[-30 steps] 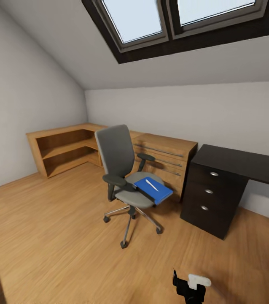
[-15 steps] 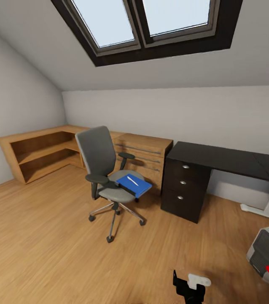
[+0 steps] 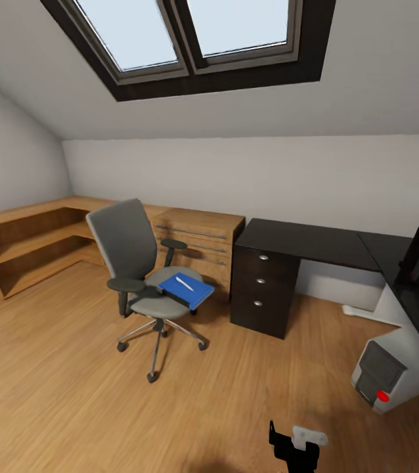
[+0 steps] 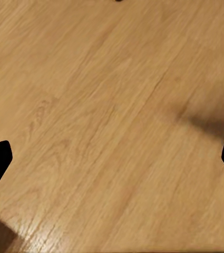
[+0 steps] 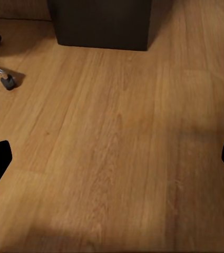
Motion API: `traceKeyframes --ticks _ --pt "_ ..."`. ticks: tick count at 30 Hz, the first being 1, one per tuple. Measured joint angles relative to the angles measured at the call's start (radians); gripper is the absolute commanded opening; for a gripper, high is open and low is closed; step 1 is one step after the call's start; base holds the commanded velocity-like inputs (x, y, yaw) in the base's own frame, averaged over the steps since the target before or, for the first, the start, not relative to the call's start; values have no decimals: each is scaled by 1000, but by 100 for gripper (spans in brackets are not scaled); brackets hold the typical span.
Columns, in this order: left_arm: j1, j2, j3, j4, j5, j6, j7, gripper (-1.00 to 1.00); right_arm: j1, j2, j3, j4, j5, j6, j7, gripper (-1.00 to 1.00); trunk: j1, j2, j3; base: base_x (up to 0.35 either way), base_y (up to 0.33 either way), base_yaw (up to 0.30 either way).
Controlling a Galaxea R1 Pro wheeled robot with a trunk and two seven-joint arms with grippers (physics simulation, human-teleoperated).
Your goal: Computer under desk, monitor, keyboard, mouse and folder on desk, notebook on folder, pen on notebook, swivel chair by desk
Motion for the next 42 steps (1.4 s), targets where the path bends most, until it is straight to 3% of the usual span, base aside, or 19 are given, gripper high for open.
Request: traceKeyframes --ticks 18,42 --pt "0 2 -3 0 1 4 -10 100 0 0 0 0 0 2 2 100 -69 126 37 -52 167 -227" --pt "0 1 -6 0 1 4 -10 100 0 0 0 3 0 2 1 100 -161 294 96 -4 12 -254"
